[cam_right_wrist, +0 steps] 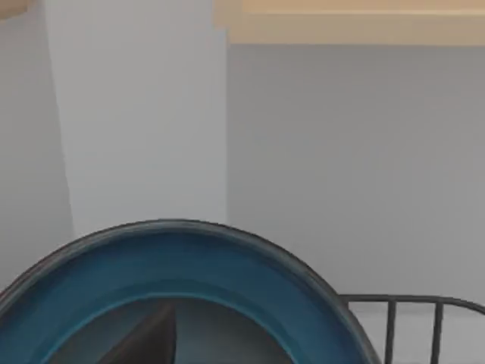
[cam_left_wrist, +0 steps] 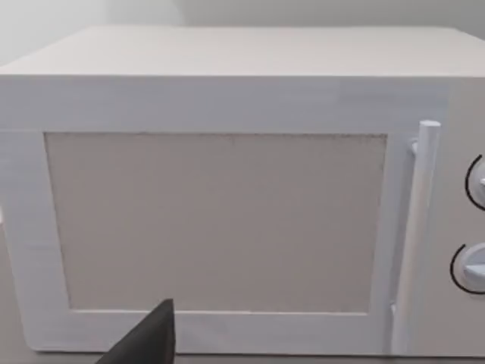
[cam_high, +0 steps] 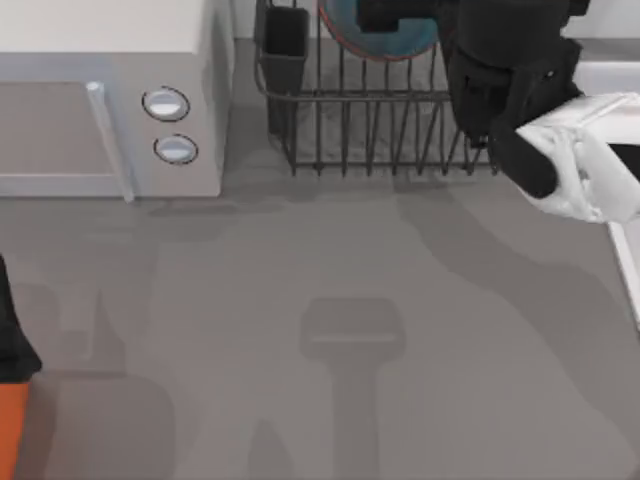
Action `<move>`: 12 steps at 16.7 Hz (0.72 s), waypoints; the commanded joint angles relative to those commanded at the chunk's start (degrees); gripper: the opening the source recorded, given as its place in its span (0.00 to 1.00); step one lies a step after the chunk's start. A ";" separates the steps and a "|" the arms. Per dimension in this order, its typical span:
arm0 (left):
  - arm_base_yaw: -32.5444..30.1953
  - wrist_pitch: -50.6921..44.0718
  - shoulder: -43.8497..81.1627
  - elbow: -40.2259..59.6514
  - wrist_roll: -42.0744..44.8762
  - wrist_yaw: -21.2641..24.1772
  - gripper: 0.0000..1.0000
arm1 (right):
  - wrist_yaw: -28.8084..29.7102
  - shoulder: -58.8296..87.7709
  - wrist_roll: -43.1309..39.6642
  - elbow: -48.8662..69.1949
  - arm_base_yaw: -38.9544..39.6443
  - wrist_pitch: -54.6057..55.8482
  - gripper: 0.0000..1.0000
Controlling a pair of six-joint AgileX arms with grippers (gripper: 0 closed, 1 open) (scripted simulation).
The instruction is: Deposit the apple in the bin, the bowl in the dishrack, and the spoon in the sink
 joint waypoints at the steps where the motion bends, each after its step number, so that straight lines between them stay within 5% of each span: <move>1: 0.00 0.00 0.00 0.00 0.00 0.00 1.00 | -1.30 -3.81 -0.01 -2.51 -1.22 -1.32 1.00; 12: 0.00 0.00 0.00 0.00 0.00 0.00 1.00 | -20.92 -72.25 -1.63 -43.88 -20.28 -23.69 1.00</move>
